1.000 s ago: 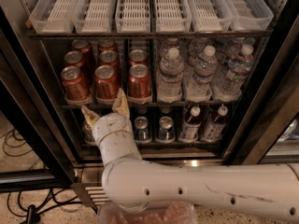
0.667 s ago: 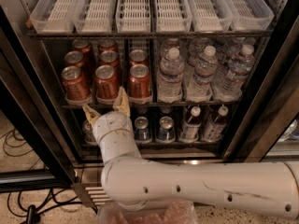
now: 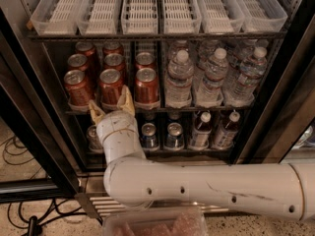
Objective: Pick coke can from middle shelf of fridge
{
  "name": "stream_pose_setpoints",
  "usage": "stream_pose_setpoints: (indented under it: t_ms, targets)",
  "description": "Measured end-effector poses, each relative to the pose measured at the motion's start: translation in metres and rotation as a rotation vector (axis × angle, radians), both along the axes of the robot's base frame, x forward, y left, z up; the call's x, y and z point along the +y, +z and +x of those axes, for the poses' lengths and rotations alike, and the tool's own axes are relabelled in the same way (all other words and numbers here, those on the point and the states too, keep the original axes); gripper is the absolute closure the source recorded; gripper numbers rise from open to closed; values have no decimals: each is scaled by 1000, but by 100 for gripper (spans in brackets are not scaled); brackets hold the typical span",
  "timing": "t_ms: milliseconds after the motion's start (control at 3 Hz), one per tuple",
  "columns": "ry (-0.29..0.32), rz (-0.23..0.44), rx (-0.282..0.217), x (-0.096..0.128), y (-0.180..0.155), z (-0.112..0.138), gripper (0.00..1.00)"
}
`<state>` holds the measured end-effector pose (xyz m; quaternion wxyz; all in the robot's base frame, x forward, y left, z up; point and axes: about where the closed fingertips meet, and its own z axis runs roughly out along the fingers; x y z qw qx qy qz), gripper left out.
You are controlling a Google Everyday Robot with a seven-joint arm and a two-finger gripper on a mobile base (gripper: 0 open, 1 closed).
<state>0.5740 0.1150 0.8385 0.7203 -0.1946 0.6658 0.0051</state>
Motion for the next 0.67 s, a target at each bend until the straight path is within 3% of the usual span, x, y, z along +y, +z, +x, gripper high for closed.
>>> stream_pose_setpoints:
  t_ms: [333, 667]
  targets:
    - [-31, 2, -18, -2, 3, 23, 38]
    - [-34, 12, -20, -2, 5, 28, 38]
